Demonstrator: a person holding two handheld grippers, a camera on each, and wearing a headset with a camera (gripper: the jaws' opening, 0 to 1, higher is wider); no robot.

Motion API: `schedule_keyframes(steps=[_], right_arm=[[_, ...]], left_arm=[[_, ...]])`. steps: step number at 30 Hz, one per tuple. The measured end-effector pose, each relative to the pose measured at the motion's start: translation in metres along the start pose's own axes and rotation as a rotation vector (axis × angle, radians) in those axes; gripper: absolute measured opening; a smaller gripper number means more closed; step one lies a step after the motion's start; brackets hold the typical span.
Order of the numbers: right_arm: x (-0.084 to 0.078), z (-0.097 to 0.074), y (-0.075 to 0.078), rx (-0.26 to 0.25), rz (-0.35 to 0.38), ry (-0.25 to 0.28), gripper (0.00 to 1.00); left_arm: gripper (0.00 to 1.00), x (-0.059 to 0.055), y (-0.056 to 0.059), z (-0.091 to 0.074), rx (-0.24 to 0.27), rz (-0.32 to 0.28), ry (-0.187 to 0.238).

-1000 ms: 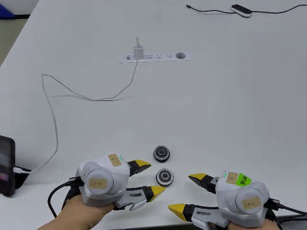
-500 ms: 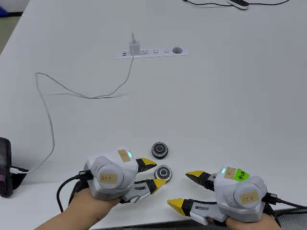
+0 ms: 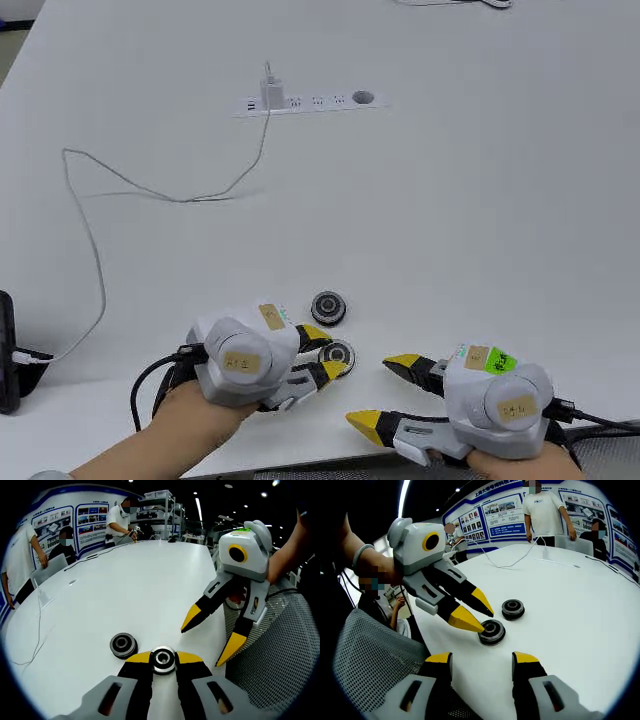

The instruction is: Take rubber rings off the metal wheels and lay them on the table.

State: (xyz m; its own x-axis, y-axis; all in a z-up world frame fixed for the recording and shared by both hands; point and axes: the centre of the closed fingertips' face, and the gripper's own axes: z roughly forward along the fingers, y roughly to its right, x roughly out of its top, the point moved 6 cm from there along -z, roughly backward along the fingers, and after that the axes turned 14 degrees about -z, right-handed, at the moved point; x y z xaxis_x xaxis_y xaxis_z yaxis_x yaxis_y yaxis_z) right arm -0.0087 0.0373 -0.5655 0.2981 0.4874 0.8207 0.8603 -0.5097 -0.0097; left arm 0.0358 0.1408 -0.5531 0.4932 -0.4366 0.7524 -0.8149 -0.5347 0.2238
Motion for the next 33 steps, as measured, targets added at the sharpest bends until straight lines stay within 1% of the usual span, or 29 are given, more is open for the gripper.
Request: schedule_keyframes(steps=[6,13,21,23,27,33], right_arm=[[-0.0008,-0.0005,0.0014,-0.004,0.009,0.002,0.48],[-0.0008,-0.0001,0.0018,-0.004,0.015,0.003,0.48],[-0.0015,0.0003,0.0025,-0.003,0.017,0.001,0.48],[-0.0021,0.0004,0.0025,-0.002,0.017,-0.001,0.48],[-0.0025,0.0005,0.0027,-0.002,0.019,0.0,0.48],[0.0001,0.0015,0.0052,-0.007,0.048,0.02,0.47]], left_arm=[[0.18,-0.0011,-0.0015,0.003,-0.005,0.011,-0.021],[0.17,-0.0047,-0.0004,0.0054,-0.012,0.049,-0.051],[0.16,-0.0061,-0.0027,0.0065,-0.005,0.053,-0.055],[0.16,-0.0081,-0.0033,0.0067,-0.005,0.049,-0.063],[0.15,-0.0081,-0.0038,0.0073,-0.008,0.043,-0.061],[0.14,-0.0074,-0.0043,0.0076,-0.014,0.044,-0.063]])
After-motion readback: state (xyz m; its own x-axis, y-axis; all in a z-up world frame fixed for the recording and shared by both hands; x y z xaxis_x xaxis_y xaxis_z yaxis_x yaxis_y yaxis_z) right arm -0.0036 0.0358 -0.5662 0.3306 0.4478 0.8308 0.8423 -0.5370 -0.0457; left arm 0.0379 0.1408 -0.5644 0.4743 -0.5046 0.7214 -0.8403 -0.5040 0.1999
